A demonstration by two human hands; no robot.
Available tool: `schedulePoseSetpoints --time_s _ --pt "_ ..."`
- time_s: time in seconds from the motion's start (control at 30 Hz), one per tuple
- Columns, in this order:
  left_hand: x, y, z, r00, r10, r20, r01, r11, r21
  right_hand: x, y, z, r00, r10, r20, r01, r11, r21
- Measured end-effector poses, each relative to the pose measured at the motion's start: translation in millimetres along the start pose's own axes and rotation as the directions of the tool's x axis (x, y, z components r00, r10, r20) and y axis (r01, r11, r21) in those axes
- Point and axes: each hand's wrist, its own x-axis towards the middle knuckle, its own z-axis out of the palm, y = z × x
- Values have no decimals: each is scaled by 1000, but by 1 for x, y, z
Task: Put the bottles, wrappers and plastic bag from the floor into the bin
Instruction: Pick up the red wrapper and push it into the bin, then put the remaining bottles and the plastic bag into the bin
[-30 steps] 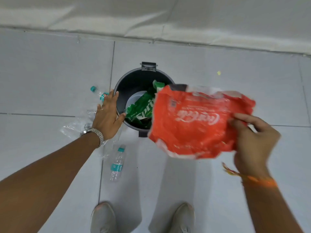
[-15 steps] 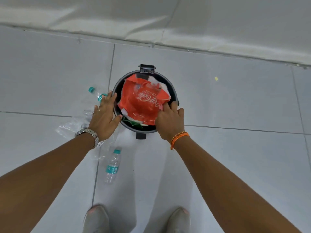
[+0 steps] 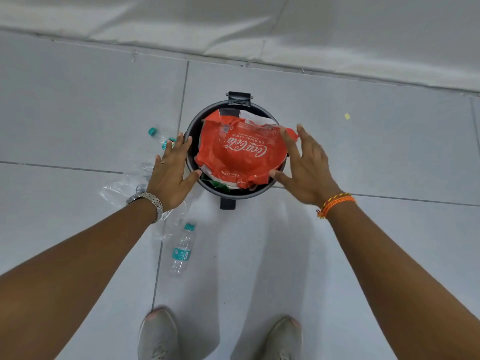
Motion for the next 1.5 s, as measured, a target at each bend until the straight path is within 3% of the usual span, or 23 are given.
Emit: schedulePoseSetpoints --time_s 0.17,0.37,0.47,0.57,0.73,0.8,0.93,1.1,1.17,1.23,1.33,1.4,1.5 --pt "-13 -1 13 997 -18 -76 16 1000 -26 -12 -3 45 994 -77 80 76 997 12" --pt "-95 -24 59 938 -285 -196 241 945 -222 -12 2 48 987 -156 41 155 988 15" --pt "-138 -47 100 879 -476 -31 474 879 -58 -10 9 50 986 -160 46 162 986 -39" --pt "-155 -63 132 791 -596 139 591 803 81 -9 12 55 984 -175 23 176 984 -31" --pt "-144 -74 161 805 -587 86 578 808 112 -9 15 65 988 -148 -39 149 988 34" --pt "-140 -71 163 806 -589 60 588 808 40 -9 15 68 987 -150 -52 153 987 46" --pt "-134 -22 126 705 -708 -45 638 660 -397 -13 11 67 992 -123 -25 125 990 73" --pt "-120 69 29 732 -645 -221 326 616 -717 -20 -2 50 997 -33 66 27 996 81" --pt "-99 98 -2 775 -587 -234 250 625 -740 -21 -6 43 996 -14 93 7 997 74" --pt "-71 116 -18 834 -525 -168 261 644 -719 -22 -6 38 994 -1 108 -8 997 81" --pt "-43 109 -27 877 -460 -137 327 782 -531 -21 -5 34 993 9 122 -18 997 79" --pt "-41 76 -26 837 -502 -217 388 825 -412 -19 -5 33 993 0 117 -10 996 89" --pt "-52 12 -16 737 -652 -177 453 671 -587 -18 -5 34 994 -9 107 -5 992 126"
